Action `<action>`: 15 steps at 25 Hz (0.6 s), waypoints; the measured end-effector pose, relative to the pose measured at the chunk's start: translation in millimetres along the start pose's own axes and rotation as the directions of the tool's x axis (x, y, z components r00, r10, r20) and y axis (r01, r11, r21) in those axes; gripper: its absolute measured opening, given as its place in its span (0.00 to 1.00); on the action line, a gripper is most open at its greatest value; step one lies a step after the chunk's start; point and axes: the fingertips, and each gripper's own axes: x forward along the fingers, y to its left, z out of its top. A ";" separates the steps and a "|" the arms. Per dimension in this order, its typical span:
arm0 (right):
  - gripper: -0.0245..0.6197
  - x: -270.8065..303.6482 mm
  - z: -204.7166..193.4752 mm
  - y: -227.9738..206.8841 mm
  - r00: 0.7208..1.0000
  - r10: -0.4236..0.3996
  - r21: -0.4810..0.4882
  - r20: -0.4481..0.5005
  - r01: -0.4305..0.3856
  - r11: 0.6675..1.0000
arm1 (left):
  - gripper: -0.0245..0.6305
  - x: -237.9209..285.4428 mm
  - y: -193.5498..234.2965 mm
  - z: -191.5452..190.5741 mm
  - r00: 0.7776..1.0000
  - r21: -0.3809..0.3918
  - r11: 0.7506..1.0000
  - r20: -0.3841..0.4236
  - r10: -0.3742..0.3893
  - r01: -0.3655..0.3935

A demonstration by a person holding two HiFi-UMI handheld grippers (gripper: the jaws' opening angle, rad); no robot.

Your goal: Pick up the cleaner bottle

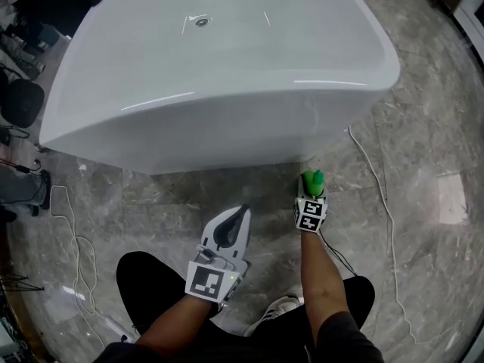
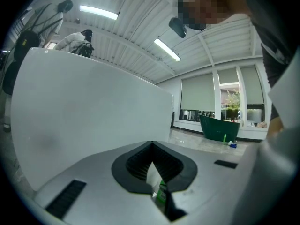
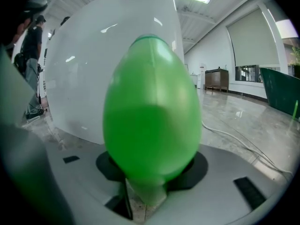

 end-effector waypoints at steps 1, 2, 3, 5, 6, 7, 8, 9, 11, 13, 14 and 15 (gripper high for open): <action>0.34 0.5 -1.5 -1.1 1.000 0.004 0.000 -0.004 -0.004 1.000 | 0.04 0.6 -1.3 -1.4 1.000 0.000 1.000 -0.002 -0.004 0.004; 0.34 -0.3 -2.1 -2.4 1.000 0.006 -0.002 -0.005 -0.006 1.000 | 0.04 1.0 -2.3 -2.8 1.000 0.001 1.000 -0.003 -0.007 0.007; 0.34 -2.5 -0.3 -3.1 1.000 0.007 -0.004 -0.002 -0.007 1.000 | 0.04 1.0 -2.9 -3.9 1.000 0.003 1.000 -0.003 -0.009 0.009; 0.34 -7.6 3.2 -3.0 1.000 0.017 -0.011 0.005 -0.016 1.000 | 0.04 0.5 -3.4 -4.8 1.000 0.012 1.000 -0.004 -0.015 0.015; 0.34 -9.9 3.9 -3.1 1.000 0.023 -0.015 0.005 -0.023 1.000 | 0.04 -0.1 -4.3 -5.9 1.000 0.017 1.000 -0.011 -0.021 0.021; 0.34 -12.2 5.1 -3.7 1.000 0.028 -0.019 0.006 -0.027 0.999 | 0.04 -0.9 -5.7 -8.1 0.999 0.020 0.999 -0.021 -0.030 0.030; 0.34 -14.9 7.1 -4.9 1.000 0.030 -0.023 0.007 -0.030 0.999 | 0.04 -1.5 -7.4 -10.2 0.999 0.025 0.999 -0.030 -0.039 0.039; 0.34 -17.9 9.9 -6.3 0.999 0.030 -0.027 0.009 -0.030 0.999 | 0.04 -1.5 -8.9 -11.4 0.998 0.031 0.998 -0.034 -0.047 0.048; 0.34 -23.9 15.4 -9.2 0.999 0.034 -0.032 0.008 -0.034 0.999 | 0.04 -1.3 -10.8 -12.6 0.997 0.040 0.997 -0.043 -0.059 0.060; 0.34 -28.4 19.7 -13.4 0.999 0.044 -0.038 0.002 -0.044 0.998 | 0.04 -0.9 -10.3 -12.0 0.996 0.029 0.997 -0.054 -0.068 0.069; 0.34 -30.8 23.2 -16.3 0.999 0.046 -0.041 -0.003 -0.046 0.998 | 0.04 -0.8 -9.3 -10.4 0.996 0.017 0.997 -0.059 -0.071 0.072; 0.34 -33.6 27.4 -19.7 0.999 0.045 -0.046 -0.010 -0.046 0.998 | 0.04 -1.1 -8.4 -8.3 0.995 0.001 0.997 -0.065 -0.073 0.073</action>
